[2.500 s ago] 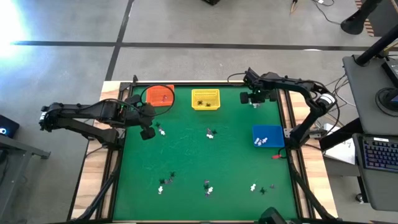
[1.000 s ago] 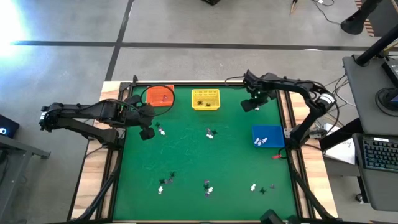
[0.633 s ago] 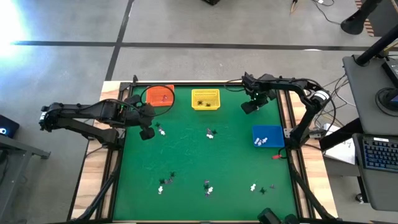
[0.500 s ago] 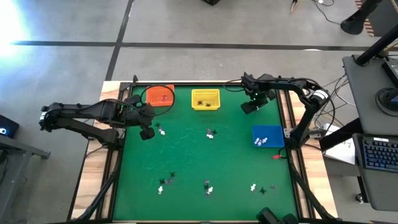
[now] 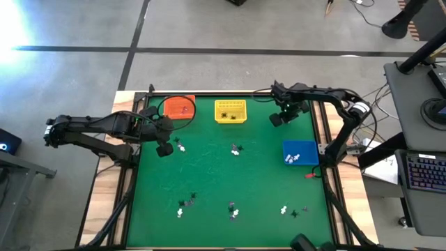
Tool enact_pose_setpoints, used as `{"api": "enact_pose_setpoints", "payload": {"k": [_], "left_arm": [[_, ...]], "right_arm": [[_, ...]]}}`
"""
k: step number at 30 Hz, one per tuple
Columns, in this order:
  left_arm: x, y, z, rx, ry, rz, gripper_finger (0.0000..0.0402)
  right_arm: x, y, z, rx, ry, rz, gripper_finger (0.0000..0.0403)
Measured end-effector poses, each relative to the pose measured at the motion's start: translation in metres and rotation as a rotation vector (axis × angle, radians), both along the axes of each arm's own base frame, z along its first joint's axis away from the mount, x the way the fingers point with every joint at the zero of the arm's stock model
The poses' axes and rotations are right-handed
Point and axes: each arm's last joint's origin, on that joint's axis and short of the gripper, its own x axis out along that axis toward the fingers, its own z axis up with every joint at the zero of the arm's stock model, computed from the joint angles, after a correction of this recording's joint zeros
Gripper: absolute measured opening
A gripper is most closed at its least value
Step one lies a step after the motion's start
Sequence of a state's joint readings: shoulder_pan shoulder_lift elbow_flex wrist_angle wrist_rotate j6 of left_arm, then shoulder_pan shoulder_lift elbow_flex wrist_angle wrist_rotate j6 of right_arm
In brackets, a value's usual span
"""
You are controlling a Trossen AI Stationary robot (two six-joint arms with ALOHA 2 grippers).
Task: Sort Halloween decoration
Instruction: Put the white skeleton toy into the blue basket
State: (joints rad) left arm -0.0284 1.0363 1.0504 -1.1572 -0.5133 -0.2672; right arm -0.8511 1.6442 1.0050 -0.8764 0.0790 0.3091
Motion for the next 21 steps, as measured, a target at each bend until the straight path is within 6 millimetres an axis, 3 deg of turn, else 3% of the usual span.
{"api": "enact_pose_setpoints", "payload": {"k": [11,21], "left_arm": [[0.0,0.0,0.0,-0.002,0.0,0.003,0.0095],[0.0,0.0,0.0,-0.002,0.0,0.004,0.0095]], "right_arm": [[-0.005,0.023,0.042,-0.019,-0.101,-0.055,0.0011],[-0.003,0.07,0.082,-0.012,-0.192,-0.048,0.0012]]}}
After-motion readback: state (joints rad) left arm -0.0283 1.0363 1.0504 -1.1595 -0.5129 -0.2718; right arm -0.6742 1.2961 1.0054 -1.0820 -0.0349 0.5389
